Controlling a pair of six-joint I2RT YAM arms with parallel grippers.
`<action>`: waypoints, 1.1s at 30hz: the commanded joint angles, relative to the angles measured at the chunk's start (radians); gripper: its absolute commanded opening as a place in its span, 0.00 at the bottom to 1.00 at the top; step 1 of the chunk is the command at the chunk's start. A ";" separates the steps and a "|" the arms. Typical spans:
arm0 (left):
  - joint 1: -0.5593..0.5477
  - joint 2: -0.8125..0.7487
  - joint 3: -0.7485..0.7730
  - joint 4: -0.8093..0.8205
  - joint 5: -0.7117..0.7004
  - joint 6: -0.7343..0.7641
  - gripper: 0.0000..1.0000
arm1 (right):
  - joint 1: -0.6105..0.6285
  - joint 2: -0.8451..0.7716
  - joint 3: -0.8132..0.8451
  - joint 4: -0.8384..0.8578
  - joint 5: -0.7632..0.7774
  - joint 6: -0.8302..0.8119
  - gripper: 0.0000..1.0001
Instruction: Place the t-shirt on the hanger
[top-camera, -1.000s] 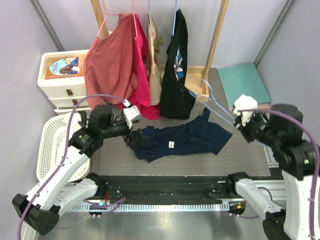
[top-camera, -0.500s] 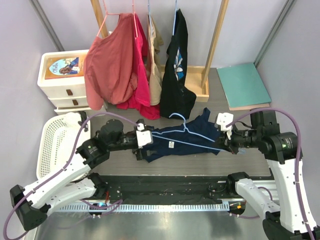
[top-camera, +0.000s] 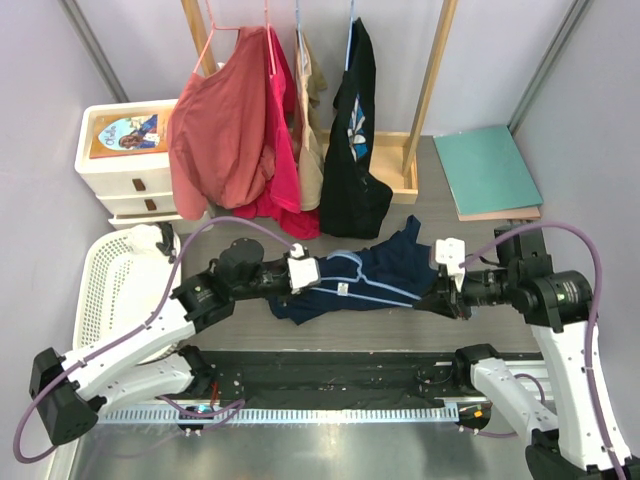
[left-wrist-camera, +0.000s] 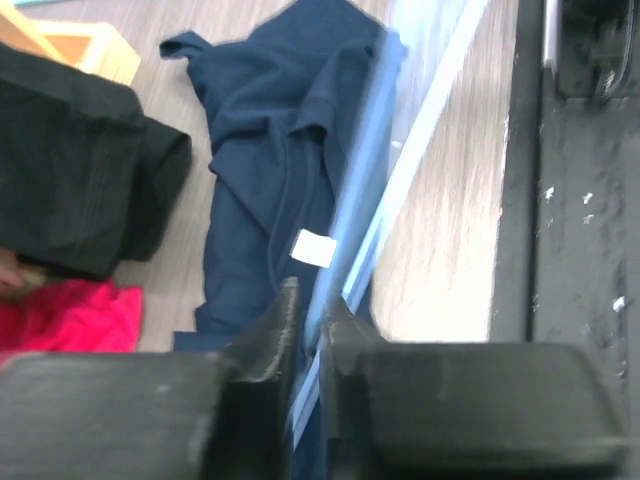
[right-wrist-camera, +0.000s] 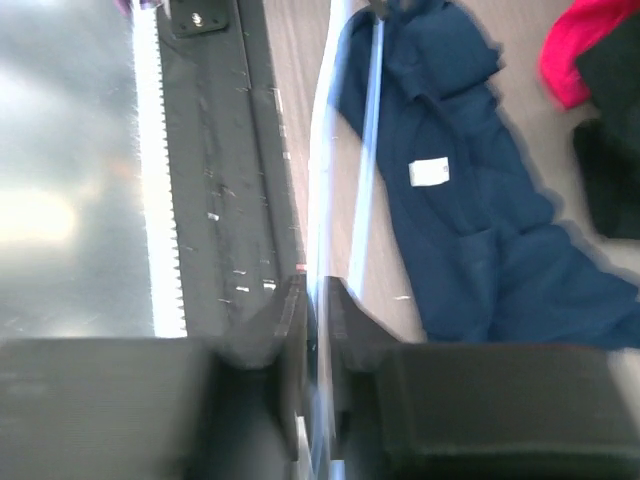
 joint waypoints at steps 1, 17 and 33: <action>-0.014 0.030 0.048 -0.003 0.023 -0.063 0.01 | 0.005 0.091 -0.009 0.095 0.029 0.224 0.28; -0.015 0.117 0.132 -0.157 -0.049 -0.208 0.00 | 0.300 0.358 0.145 0.300 0.488 0.202 0.94; 0.006 0.099 0.134 -0.198 0.147 -0.244 0.00 | 0.338 0.247 -0.023 0.506 0.330 0.003 0.53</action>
